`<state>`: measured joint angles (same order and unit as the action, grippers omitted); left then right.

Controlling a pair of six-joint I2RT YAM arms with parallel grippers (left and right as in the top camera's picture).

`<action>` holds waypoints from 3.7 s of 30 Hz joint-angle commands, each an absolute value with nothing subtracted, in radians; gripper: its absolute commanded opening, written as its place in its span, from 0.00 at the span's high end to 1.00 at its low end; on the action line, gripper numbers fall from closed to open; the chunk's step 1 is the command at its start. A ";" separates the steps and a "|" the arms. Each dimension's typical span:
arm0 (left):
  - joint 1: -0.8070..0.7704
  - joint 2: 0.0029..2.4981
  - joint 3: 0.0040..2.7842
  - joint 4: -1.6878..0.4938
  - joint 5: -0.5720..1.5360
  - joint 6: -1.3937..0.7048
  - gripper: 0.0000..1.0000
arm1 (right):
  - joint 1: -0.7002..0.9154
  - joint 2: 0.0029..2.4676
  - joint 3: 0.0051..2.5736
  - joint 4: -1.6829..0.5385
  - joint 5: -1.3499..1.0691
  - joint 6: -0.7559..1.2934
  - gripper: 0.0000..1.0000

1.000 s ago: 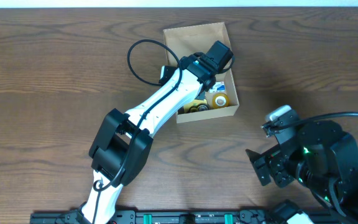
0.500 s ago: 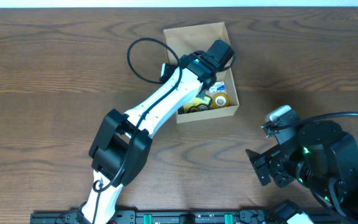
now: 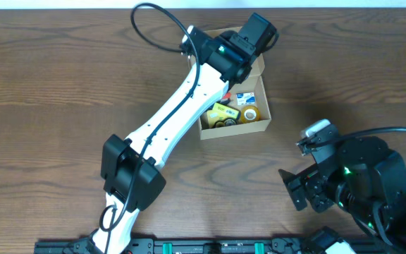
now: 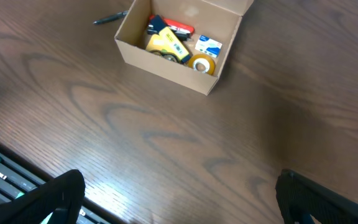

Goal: Pack container
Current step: 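Lower the highlighter into the box and open the gripper, then raise the left gripper out of the box and swing left, then move the left gripper down over the black pen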

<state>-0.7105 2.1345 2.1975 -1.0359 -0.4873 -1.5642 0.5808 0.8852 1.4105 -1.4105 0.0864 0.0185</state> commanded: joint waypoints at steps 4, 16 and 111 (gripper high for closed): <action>-0.730 2.124 2.331 -1.238 -0.574 -1.468 0.94 | 0.564 0.884 1.411 -1.410 0.097 0.032 0.01; -0.809 2.123 2.431 -1.690 -0.667 -1.335 0.94 | 0.564 0.884 1.411 -1.410 0.097 0.032 0.01; -0.154 1.716 0.978 -0.260 0.358 0.494 0.33 | 0.564 0.884 1.411 -1.410 0.097 0.032 0.01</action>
